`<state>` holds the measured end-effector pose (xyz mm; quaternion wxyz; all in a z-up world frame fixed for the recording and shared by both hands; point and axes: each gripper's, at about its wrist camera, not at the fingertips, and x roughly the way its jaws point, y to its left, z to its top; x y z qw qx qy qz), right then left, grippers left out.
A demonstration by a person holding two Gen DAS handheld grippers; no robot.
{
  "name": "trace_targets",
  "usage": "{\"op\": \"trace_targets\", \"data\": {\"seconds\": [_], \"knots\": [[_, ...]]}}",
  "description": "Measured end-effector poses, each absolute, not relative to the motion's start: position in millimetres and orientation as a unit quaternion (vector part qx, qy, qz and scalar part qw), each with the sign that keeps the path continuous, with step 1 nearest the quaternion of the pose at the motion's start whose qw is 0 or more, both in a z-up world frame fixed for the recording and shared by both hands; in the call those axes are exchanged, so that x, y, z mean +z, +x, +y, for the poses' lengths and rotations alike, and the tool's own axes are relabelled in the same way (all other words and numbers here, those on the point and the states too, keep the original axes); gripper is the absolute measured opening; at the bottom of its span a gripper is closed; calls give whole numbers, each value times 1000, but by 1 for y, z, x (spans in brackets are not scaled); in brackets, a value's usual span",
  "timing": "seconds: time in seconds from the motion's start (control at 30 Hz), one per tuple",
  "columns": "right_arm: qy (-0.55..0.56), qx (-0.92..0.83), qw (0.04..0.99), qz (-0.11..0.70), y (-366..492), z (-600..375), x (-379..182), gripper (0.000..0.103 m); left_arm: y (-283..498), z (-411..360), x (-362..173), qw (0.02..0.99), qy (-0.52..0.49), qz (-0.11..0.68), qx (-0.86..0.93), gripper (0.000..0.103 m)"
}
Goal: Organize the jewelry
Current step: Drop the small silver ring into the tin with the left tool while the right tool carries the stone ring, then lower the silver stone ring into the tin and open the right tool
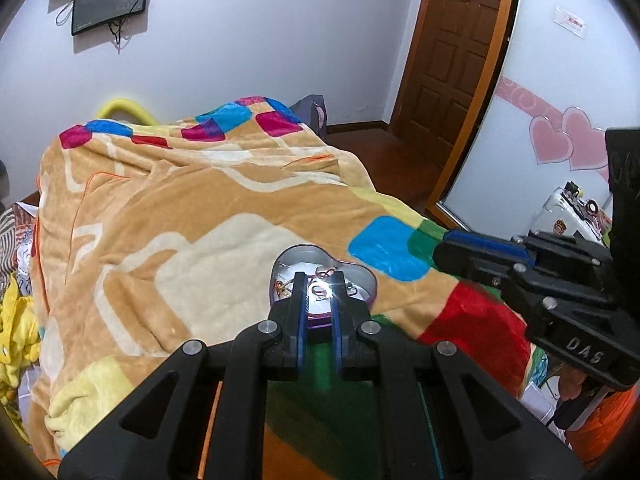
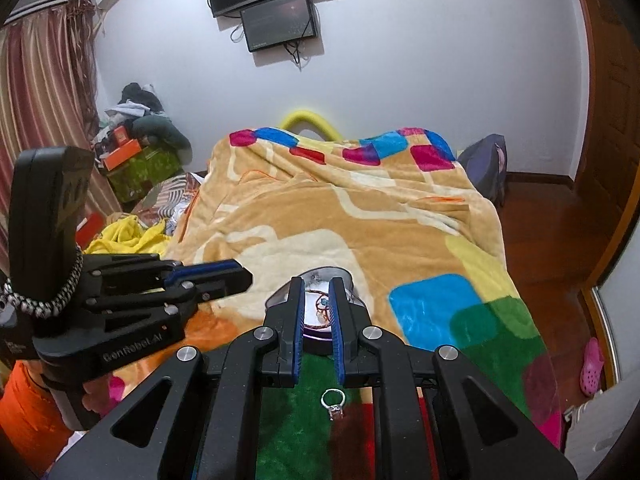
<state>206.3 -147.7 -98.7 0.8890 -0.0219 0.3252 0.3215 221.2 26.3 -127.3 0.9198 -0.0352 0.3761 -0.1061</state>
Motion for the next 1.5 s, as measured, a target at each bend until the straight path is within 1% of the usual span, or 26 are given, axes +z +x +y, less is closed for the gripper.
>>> {"op": "trace_targets", "data": {"seconds": [0.1,0.13,0.2,0.27,0.47,0.67,0.77,1.07,1.1,1.13,1.33,1.5], "knots": [[-30,308,887,343,207,-148,-114,11,221,27,-133,918,-35,381,-107,9],[-35,309,880,360,209,-147,-123,12,221,27,-136,917,-34,383,-107,9],[-40,308,865,394,213,-146,-139,20,221,27,-141,915,-33,389,-107,9],[-38,307,850,425,214,-147,-158,25,221,27,-147,912,-34,395,-105,9],[-49,303,827,470,211,-149,-192,26,221,29,-156,907,-37,407,-103,9],[-63,301,837,452,200,-149,-195,25,220,31,-160,906,-37,410,-98,9],[-61,303,838,450,200,-149,-194,19,221,31,-160,906,-37,410,-98,9],[-38,309,852,420,213,-147,-170,18,229,32,-150,912,-36,396,-100,9],[-36,311,855,413,215,-146,-165,10,230,33,-149,913,-36,395,-100,9],[-33,315,857,407,219,-144,-160,9,232,33,-148,913,-37,394,-100,9],[-24,322,867,379,233,-134,-142,9,241,35,-149,913,-40,393,-102,9],[-25,306,871,384,233,-141,-148,9,244,37,-155,910,-44,399,-104,9]]}}
